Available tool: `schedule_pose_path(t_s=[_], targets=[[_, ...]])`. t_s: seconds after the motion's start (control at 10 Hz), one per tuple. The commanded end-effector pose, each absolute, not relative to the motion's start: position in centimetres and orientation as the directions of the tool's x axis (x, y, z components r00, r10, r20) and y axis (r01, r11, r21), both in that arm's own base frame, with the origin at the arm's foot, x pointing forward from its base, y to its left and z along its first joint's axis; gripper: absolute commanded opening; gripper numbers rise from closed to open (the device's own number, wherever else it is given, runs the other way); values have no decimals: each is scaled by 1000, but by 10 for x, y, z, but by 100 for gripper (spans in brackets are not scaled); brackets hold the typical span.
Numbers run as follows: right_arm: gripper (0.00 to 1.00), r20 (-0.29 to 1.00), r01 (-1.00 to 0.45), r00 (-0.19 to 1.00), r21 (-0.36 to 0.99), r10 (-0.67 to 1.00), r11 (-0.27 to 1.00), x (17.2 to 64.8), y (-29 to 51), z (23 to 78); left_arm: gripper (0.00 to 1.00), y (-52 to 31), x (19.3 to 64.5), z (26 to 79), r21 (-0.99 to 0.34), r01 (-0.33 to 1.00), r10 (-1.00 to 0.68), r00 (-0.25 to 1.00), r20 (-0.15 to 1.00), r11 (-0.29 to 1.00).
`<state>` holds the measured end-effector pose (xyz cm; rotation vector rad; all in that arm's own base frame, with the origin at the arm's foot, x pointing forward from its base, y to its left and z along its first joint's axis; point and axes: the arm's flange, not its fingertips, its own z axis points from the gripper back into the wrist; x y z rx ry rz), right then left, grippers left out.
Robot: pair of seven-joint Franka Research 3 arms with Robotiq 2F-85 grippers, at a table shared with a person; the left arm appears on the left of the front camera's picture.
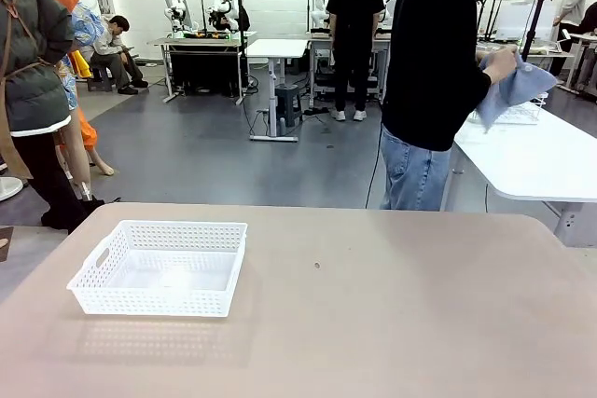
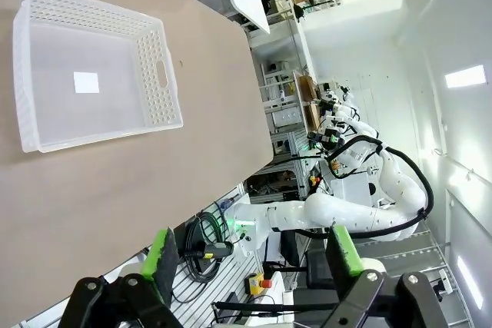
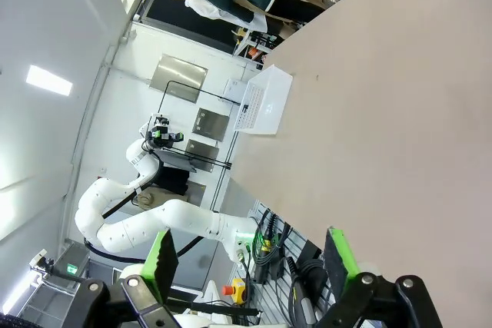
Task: Clean and organize the cups into the basket.
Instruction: Pick up the Organizing basket and move it to the center of the table, then pick up the Reusable plastic cup from the right side of the table and place it inside the Organizing basket.
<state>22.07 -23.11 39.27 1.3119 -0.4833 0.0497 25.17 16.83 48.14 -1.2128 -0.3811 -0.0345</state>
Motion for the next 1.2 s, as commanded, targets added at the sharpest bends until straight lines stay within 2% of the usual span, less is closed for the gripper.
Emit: schedule_pose_path(t_s=[0.0, 1.1], targets=[[100, 368, -306, 898, 916, -241, 261, 223, -231, 393, 100, 167, 251, 480, -901, 262, 175, 925, 336, 344], [100, 368, -306, 898, 916, -241, 261, 223, -231, 393, 100, 167, 251, 480, -901, 262, 175, 925, 336, 344]])
